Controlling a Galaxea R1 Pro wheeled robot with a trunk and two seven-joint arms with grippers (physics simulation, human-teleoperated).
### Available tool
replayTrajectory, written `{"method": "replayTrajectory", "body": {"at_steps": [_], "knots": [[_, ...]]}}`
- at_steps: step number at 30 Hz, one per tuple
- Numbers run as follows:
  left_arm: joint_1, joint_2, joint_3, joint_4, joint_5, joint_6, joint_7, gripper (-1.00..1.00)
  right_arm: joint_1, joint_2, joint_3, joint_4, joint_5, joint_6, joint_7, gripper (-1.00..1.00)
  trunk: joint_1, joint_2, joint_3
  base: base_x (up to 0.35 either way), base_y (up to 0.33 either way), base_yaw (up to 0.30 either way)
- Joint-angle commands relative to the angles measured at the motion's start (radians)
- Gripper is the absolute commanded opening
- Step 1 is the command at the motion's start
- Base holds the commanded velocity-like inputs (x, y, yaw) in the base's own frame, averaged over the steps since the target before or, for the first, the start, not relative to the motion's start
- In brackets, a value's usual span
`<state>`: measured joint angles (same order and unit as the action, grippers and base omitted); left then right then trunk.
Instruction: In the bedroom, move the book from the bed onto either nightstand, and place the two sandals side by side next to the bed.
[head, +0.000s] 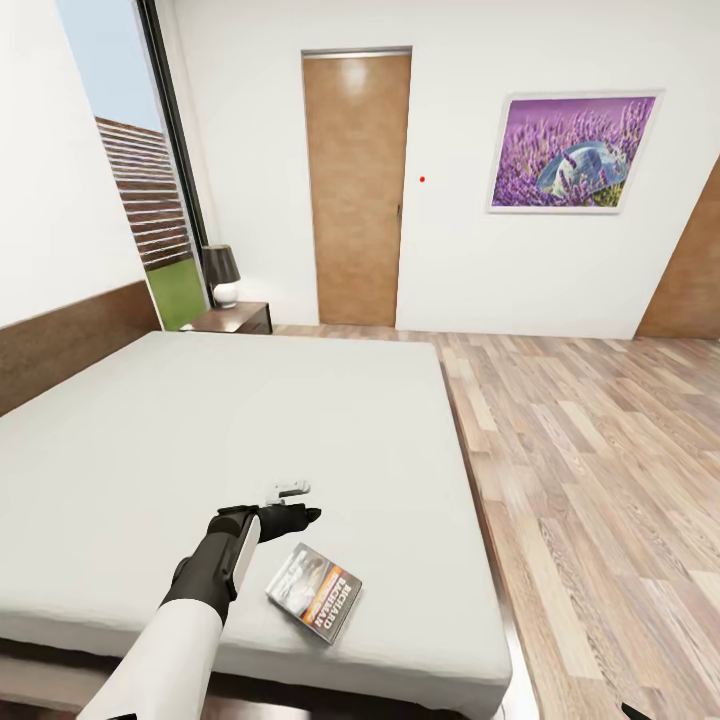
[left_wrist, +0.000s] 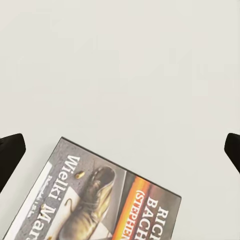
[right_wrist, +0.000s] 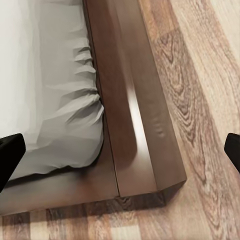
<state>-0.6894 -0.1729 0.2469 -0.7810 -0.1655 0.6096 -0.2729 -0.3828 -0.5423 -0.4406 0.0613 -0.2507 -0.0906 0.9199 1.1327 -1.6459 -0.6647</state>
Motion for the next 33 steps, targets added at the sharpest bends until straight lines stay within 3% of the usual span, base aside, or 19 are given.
{"method": "replayTrajectory", "body": {"at_steps": [1,21,28,33], "knots": [[-0.001,-0.002,0.006,-0.001,-0.010,0.004,-0.009,1.00,-0.002,-0.001,0.008,0.005,-0.009,-0.009,0.004,1.00,0.004,-0.008,-0.004,0.000,0.000,0.000],[-0.001,-0.002,0.006,-0.001,-0.011,0.004,-0.009,1.00,-0.002,-0.001,0.008,0.005,-0.009,-0.009,0.004,1.00,0.081,-0.148,-0.067,0.000,0.000,0.000],[-0.001,-0.002,0.006,-0.001,-0.011,0.004,-0.009,1.00,-0.002,-0.001,0.008,0.005,-0.009,-0.010,0.004,1.00,0.081,-0.148,-0.067,0.000,0.000,0.000],[-0.001,-0.002,0.006,-0.001,-0.010,0.004,-0.009,1.00,-0.002,-0.001,0.008,0.006,-0.009,-0.010,0.004,1.00,0.100,-0.183,-0.083,0.000,0.000,0.000]]}}
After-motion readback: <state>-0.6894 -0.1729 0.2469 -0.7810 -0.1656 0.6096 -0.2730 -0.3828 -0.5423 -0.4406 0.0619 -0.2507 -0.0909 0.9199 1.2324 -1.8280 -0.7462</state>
